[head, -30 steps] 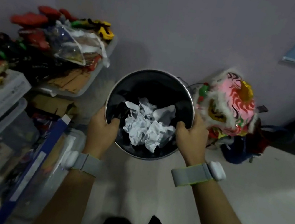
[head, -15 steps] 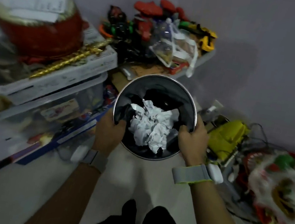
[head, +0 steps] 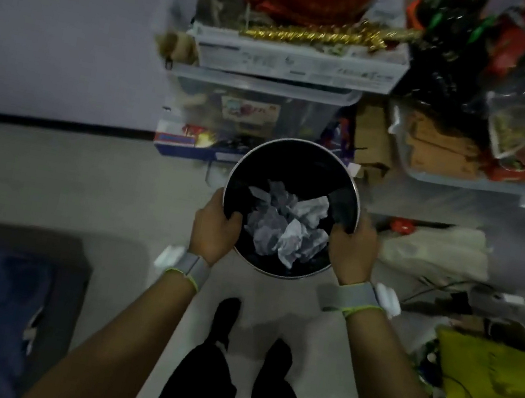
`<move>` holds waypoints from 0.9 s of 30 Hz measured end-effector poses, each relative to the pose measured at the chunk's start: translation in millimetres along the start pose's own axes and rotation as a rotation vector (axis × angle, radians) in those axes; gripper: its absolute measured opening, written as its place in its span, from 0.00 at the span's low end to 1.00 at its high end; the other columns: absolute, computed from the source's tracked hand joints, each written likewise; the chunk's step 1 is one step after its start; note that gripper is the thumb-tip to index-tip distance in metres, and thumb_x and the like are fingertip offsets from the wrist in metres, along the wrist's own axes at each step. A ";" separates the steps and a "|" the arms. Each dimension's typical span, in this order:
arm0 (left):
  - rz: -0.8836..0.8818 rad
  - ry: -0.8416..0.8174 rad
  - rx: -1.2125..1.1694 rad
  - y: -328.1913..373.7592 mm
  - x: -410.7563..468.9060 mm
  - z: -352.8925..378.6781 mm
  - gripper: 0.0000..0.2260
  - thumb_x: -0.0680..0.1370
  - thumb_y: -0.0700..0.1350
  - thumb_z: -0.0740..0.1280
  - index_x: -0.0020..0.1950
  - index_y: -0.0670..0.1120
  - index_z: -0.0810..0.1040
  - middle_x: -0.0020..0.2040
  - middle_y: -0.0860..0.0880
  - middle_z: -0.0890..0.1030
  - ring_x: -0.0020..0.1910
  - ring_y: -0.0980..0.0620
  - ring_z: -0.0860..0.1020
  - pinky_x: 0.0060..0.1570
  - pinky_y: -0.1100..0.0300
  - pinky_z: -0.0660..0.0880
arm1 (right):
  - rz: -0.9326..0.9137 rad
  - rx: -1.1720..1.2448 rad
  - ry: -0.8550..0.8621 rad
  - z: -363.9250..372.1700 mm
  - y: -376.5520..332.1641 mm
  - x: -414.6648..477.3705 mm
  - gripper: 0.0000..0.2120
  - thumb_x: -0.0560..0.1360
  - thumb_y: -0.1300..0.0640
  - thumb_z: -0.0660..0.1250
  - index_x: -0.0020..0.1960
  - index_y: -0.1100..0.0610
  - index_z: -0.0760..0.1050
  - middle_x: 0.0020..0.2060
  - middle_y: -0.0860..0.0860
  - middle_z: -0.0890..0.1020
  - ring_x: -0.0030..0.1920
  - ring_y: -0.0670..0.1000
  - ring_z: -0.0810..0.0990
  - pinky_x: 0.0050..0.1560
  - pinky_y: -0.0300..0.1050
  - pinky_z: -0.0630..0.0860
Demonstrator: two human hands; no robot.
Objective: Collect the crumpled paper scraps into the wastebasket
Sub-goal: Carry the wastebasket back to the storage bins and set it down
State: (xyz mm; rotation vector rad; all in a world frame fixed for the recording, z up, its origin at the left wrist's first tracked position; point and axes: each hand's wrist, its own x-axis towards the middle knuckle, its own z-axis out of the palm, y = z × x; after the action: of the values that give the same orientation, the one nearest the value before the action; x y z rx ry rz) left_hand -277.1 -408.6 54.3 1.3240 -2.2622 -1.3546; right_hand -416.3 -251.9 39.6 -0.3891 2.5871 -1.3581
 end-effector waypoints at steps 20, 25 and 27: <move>-0.273 0.049 0.146 -306.7 121.6 211.2 0.16 0.76 0.36 0.64 0.63 0.39 0.73 0.56 0.36 0.80 0.54 0.33 0.78 0.45 0.53 0.70 | 0.154 -0.190 -0.195 250.4 312.0 46.1 0.15 0.75 0.65 0.59 0.61 0.60 0.71 0.40 0.65 0.79 0.36 0.65 0.74 0.34 0.48 0.65; -0.259 0.027 0.170 -371.7 159.2 252.7 0.13 0.77 0.37 0.64 0.61 0.40 0.74 0.55 0.37 0.81 0.53 0.34 0.77 0.42 0.56 0.67 | 0.105 -0.192 -0.233 303.0 379.8 62.0 0.17 0.72 0.67 0.59 0.60 0.61 0.70 0.34 0.60 0.74 0.29 0.59 0.69 0.30 0.46 0.64; -0.256 0.029 0.181 -395.2 173.1 269.6 0.14 0.76 0.38 0.64 0.62 0.40 0.73 0.56 0.37 0.81 0.54 0.34 0.77 0.44 0.54 0.70 | 0.144 -0.210 -0.220 326.2 407.1 68.9 0.18 0.72 0.67 0.59 0.62 0.60 0.70 0.37 0.63 0.75 0.32 0.62 0.71 0.32 0.47 0.65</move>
State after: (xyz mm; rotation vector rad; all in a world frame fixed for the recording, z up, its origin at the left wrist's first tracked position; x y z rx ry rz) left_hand -292.3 -449.0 -452.6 1.7321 -2.3044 -1.2144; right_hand -444.4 -305.1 -483.1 -0.3537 2.5247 -0.9436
